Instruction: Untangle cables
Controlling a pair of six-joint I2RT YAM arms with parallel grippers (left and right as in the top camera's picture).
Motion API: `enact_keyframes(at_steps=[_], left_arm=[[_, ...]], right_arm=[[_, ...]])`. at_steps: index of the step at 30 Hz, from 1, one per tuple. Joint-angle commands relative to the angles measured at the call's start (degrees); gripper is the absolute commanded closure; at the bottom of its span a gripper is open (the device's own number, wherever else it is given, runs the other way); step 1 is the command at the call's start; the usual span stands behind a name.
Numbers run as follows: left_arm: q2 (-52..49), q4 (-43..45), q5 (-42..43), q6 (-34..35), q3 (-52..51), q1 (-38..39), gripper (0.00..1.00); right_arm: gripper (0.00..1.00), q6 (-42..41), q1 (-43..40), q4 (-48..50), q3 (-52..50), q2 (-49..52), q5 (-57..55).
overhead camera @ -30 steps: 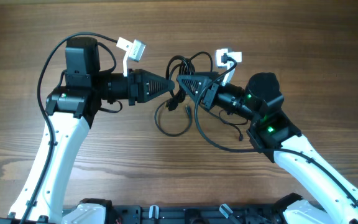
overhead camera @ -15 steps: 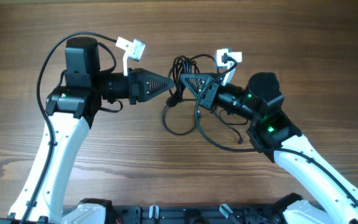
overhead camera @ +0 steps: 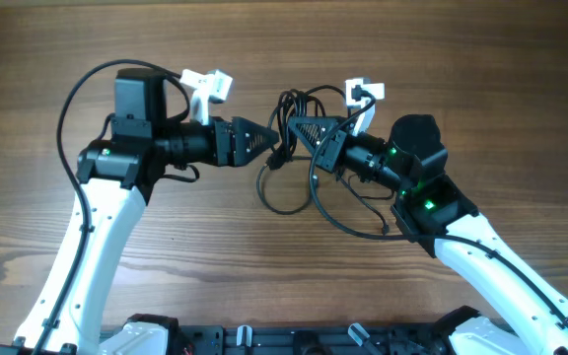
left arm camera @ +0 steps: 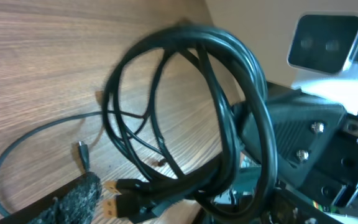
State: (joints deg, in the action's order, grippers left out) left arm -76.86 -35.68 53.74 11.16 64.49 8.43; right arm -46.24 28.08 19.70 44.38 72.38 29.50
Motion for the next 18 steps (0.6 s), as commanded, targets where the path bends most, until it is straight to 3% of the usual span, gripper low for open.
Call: enact_keyframes(at_steps=[1, 4, 15, 18], left_arm=[[1.1, 0.0, -0.9, -5.7, 0.2, 3.6, 0.21], [1.1, 0.1, -3.3, -9.2, 0.2, 6.4, 0.22], [1.1, 0.1, -23.7, -9.2, 0.2, 11.2, 0.37], [1.1, 0.3, -23.8, -9.2, 0.2, 11.2, 0.40]], right_arm=[[0.96, -1.7, 0.0, 0.2, 0.5, -0.6, -3.2], [0.96, -3.6, 0.0, 0.2, 0.5, -0.6, -4.7], [0.96, -6.7, 0.0, -0.8, 0.5, -0.6, -5.5], [0.96, -6.7, 0.0, -2.3, 0.5, -0.6, -5.5]])
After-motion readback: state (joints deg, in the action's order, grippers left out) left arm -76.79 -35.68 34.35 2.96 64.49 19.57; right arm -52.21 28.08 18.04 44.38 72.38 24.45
